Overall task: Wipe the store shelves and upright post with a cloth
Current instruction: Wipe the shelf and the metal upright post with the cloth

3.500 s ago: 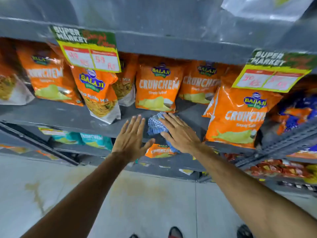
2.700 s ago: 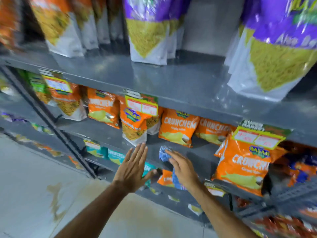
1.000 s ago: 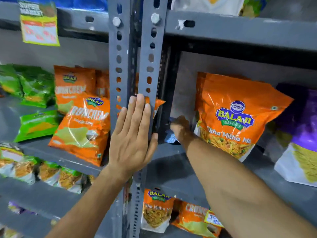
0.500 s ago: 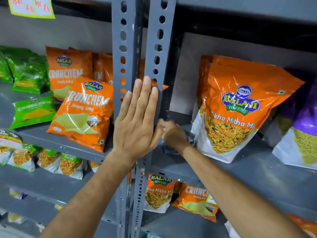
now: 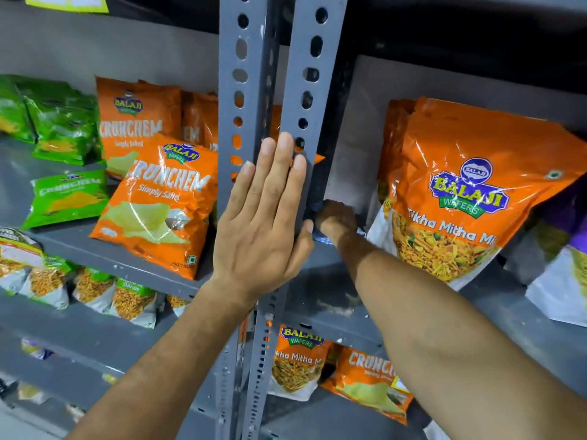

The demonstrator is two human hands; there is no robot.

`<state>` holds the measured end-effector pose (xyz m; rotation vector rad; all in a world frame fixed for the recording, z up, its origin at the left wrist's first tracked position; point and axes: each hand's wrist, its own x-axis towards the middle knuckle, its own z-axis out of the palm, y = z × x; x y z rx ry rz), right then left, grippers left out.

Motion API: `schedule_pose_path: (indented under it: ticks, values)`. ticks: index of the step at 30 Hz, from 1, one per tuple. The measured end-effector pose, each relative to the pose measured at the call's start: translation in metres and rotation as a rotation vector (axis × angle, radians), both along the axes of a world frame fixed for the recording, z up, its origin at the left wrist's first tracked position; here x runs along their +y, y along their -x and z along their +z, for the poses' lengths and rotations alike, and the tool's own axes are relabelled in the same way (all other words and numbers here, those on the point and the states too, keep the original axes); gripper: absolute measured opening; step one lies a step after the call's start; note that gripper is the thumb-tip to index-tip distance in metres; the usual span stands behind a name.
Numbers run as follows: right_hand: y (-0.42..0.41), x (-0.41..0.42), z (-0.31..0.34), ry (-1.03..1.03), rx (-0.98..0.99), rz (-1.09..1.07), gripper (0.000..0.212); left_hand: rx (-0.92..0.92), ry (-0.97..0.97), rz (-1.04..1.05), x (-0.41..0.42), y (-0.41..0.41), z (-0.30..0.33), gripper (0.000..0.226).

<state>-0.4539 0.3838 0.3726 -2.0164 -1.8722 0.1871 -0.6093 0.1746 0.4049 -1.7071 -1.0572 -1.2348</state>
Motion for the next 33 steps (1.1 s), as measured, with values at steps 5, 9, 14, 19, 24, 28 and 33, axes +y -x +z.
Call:
schedule_pose_path:
  ticks: [5, 9, 14, 19, 24, 28, 33]
  values:
    - [0.013, -0.039, -0.004, 0.003, -0.094, 0.230, 0.028, -0.012, 0.010, -0.003, -0.003, 0.000, 0.001, 0.079]
    - [0.007, -0.116, -0.004, -0.045, -0.047, 0.426, 0.026, -0.015, 0.016, 0.002, -0.005, 0.000, 0.002, 0.078]
    - [-0.035, -0.199, -0.003, -0.112, -0.066, 0.699, 0.038, -0.010, 0.018, 0.000, -0.005, 0.000, 0.003, 0.076]
    - [-0.066, -0.201, 0.005, -0.015, 0.251, 0.782, 0.039, -0.003, 0.025, 0.010, -0.005, 0.000, 0.002, 0.077]
    - [-0.020, -0.156, 0.011, -0.126, 0.093, 0.631, 0.032, -0.003, 0.036, 0.011, -0.006, 0.001, 0.003, 0.075]
    - [0.000, -0.159, 0.006, -0.076, -0.140, 0.626, 0.036, -0.006, 0.057, 0.016, -0.008, 0.000, 0.003, 0.077]
    - [-0.031, -0.207, 0.000, -0.121, -0.172, 0.811, 0.039, -0.031, 0.079, 0.019, -0.013, -0.002, 0.004, 0.075]
